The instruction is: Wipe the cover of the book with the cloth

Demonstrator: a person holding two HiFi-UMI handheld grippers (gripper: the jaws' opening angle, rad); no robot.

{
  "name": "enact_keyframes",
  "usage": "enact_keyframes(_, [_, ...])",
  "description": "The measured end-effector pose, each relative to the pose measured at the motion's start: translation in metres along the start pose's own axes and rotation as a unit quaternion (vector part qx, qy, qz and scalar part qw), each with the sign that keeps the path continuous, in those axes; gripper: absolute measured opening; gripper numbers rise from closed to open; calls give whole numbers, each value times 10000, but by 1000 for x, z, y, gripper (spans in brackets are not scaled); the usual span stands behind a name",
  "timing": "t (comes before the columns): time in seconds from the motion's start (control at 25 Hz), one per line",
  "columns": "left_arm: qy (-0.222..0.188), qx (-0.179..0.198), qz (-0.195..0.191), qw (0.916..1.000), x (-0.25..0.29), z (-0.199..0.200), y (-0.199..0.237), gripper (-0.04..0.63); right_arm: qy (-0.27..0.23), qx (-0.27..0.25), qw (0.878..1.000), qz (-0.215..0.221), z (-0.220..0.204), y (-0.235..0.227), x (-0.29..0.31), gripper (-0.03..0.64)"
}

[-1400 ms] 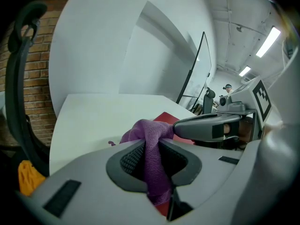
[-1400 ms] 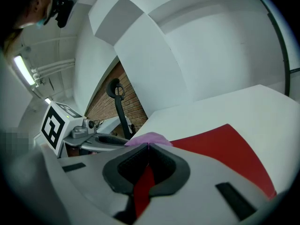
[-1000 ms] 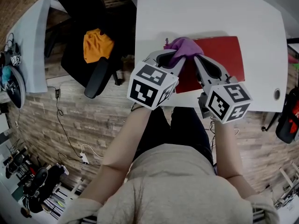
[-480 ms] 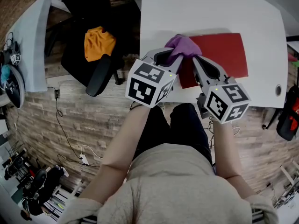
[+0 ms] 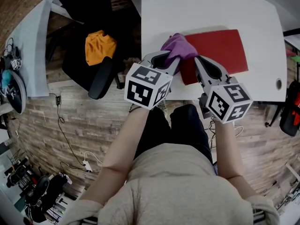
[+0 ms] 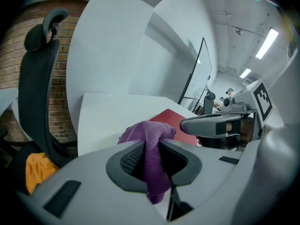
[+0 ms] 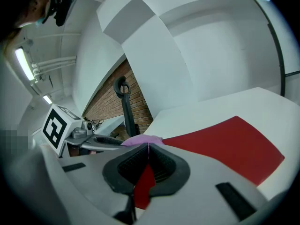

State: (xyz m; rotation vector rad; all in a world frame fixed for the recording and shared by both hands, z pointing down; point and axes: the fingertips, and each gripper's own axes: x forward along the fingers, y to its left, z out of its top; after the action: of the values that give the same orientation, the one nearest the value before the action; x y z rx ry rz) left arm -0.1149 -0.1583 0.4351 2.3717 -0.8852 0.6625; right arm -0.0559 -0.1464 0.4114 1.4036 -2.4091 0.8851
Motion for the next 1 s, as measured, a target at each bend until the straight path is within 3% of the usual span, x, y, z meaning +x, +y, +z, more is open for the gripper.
enact_keyframes(1.0, [-248, 368, -236, 9987, -44, -3, -6, 80, -411, 81, 9972, -614, -10, 25, -39, 23])
